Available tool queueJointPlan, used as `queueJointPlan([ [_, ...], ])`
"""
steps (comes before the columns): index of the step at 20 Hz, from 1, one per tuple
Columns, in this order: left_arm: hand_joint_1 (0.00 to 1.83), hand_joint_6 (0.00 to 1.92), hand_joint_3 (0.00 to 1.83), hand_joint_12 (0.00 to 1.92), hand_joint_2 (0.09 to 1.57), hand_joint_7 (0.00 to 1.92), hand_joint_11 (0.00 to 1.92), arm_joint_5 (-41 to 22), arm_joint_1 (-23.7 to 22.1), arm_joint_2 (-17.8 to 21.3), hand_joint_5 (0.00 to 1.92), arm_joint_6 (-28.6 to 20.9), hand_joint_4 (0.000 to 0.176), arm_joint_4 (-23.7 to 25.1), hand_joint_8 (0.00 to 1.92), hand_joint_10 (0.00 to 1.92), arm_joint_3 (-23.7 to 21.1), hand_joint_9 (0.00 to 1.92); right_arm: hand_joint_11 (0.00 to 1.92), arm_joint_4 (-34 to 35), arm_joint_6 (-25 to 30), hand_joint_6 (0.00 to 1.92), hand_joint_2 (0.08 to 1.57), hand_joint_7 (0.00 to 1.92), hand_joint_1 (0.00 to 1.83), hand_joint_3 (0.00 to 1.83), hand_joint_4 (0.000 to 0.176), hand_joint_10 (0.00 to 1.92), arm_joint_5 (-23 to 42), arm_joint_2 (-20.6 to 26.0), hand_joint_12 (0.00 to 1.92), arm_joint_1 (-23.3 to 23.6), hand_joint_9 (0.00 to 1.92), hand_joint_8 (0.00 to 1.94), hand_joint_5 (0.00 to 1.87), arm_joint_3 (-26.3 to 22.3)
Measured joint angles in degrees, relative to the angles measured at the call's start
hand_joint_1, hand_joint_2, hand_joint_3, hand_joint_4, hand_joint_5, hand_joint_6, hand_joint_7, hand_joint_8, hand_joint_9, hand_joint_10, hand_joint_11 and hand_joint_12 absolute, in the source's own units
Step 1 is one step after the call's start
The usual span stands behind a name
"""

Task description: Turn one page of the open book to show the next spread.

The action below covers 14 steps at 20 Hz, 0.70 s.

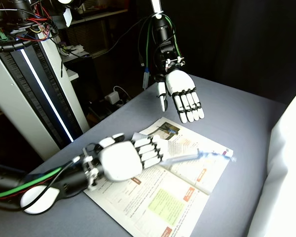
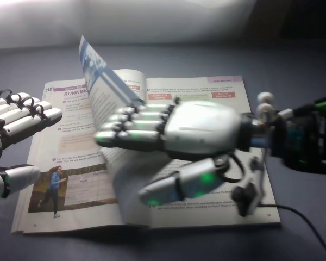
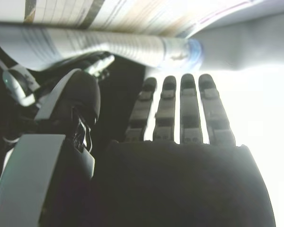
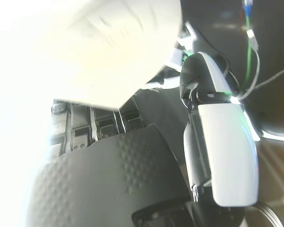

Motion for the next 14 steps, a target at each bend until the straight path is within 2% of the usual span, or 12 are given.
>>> queueJointPlan([
  [1,0.00,0.00,0.00,0.03,1.37,0.01,0.05,0.0,0.0,0.0,0.00,-0.1,0.000,0.3,0.00,0.02,0.0,0.05,0.00,-0.2,-0.2,0.00,1.21,0.00,0.00,0.00,0.000,0.00,0.6,-0.9,0.00,1.3,0.00,0.00,0.00,0.2],
  [3,0.00,0.00,0.00,0.04,1.34,0.02,0.07,-0.2,0.0,-0.2,0.00,-0.2,0.000,0.8,0.00,0.02,0.4,0.06,0.00,-1.1,-0.2,0.00,1.15,0.00,0.00,0.00,0.000,0.00,2.6,-1.9,0.00,4.0,0.00,0.00,0.00,0.6],
  [7,0.00,0.00,0.00,0.04,1.34,0.02,0.06,-0.4,0.0,-1.0,0.00,-0.4,0.000,0.9,0.00,0.02,0.8,0.06,0.00,-2.2,-0.6,0.00,1.21,0.00,0.00,0.00,0.000,0.00,5.7,-3.4,0.00,8.6,0.00,0.00,0.00,0.8],
  [10,0.00,0.00,0.00,0.05,1.34,0.02,0.06,-0.5,-0.2,-1.6,0.00,-0.6,0.000,1.0,0.00,0.01,1.2,0.06,0.00,-3.0,-0.8,0.00,1.17,0.00,0.00,0.00,0.000,0.00,8.1,-3.9,0.00,10.6,0.00,0.00,0.00,0.6],
  [14,0.00,0.00,0.00,0.05,1.34,0.02,0.06,-0.8,-0.2,-1.6,0.00,-0.6,0.000,0.8,0.00,0.01,1.2,0.06,0.00,-3.2,-0.8,0.00,1.17,0.00,0.00,0.00,0.000,0.00,10.4,0.1,0.00,11.4,0.00,0.00,0.00,-2.3],
])
